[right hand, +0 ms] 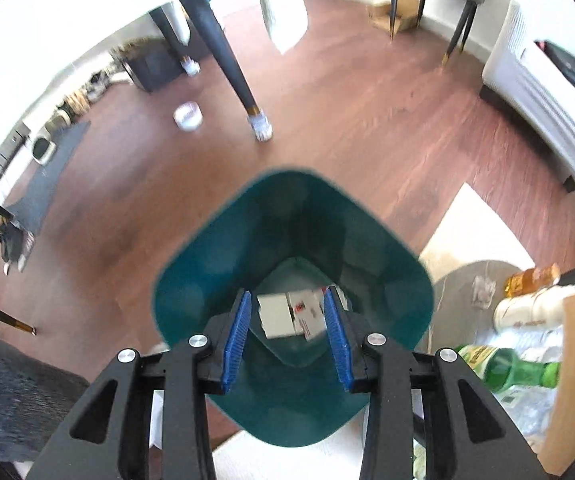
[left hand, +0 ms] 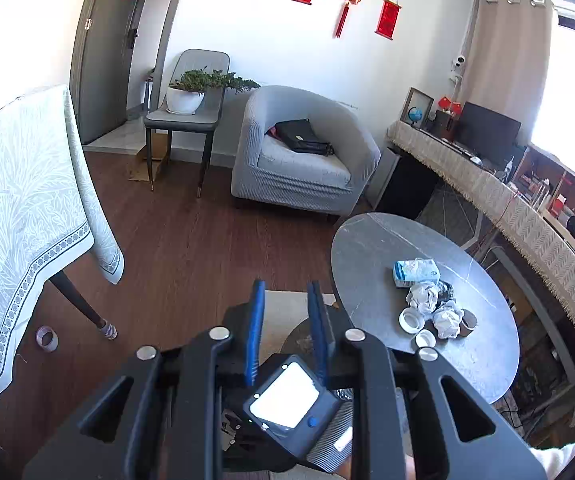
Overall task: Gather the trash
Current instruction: 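Lower the right gripper into the bin and release the cardboard, then move both open grippers back over the table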
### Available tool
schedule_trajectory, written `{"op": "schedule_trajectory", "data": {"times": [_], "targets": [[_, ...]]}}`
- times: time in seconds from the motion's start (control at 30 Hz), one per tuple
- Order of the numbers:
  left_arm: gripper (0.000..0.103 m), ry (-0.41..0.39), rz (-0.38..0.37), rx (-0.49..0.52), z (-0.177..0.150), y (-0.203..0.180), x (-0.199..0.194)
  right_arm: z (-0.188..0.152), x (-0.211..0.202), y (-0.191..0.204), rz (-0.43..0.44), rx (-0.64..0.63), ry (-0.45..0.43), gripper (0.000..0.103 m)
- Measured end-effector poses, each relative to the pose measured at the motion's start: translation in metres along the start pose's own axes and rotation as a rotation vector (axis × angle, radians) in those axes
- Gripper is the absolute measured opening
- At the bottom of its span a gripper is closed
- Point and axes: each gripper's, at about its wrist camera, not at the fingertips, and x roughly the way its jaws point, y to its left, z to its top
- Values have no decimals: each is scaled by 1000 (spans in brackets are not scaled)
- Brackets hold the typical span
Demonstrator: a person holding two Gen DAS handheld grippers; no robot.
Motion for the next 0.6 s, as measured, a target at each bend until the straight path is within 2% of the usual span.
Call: {"op": "schedule_trajectory", "data": {"times": [0.17, 0.33, 0.6], "targets": [[34, -58, -21, -29, 7, 4, -9, 15, -63, 2, -11, -5, -144, 39], [40, -108, -39, -32, 13, 0, -16, 16, -125, -15, -49, 24, -281, 45], [50, -105, -30, 3, 13, -17, -10, -11, -190, -62, -168, 87, -375, 51]]}}
